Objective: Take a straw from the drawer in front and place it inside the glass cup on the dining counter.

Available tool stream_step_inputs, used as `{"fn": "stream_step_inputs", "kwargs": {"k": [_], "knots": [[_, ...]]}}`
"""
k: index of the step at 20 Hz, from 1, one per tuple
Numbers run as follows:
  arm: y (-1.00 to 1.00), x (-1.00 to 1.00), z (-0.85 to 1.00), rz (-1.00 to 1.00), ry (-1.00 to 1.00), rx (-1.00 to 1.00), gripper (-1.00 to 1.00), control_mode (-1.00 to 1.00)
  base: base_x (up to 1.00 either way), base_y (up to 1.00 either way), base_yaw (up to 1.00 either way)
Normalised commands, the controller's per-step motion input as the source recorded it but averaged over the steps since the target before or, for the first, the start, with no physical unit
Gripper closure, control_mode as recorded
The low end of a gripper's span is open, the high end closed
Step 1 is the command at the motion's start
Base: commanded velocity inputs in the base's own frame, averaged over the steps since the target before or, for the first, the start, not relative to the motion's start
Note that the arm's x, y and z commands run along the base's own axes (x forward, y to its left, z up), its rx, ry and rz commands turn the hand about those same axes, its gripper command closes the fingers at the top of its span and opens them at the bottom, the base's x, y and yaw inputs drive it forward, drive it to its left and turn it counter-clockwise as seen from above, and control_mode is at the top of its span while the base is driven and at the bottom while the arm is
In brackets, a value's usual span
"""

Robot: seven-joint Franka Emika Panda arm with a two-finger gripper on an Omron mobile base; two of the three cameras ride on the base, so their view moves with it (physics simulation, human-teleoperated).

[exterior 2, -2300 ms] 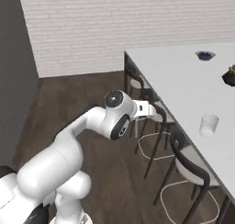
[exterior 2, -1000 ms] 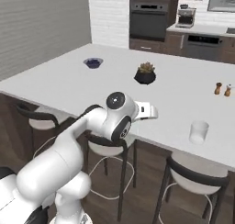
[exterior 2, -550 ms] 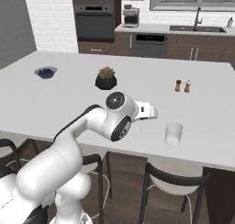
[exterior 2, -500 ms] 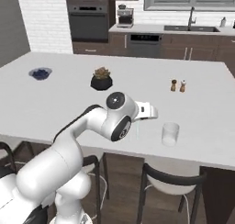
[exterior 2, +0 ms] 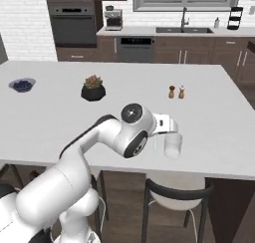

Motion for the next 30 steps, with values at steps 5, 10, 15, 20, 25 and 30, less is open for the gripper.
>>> {"fn": "stream_step_inputs", "kwargs": {"k": [5,10,15,20,25,30], "knots": [[0.0,0.0,0.0,0.0,0.0,0.0,1.0,1.0,0.34,-0.28,0.13],[0.0,0.0,0.0,0.0,0.0,0.0,1.0,1.0,0.32,-0.64,0.14],[0.0,0.0,0.0,0.0,0.0,0.0,1.0,1.0,0.06,-0.76,0.08],[0.0,0.0,0.0,0.0,0.0,0.0,1.0,1.0,0.44,-0.26,0.13],[0.0,0.0,0.0,0.0,0.0,0.0,1.0,1.0,0.6,-0.01,0.24],[0.0,0.0,0.0,0.0,0.0,0.0,1.0,1.0,0.6,-0.01,0.23]]}}
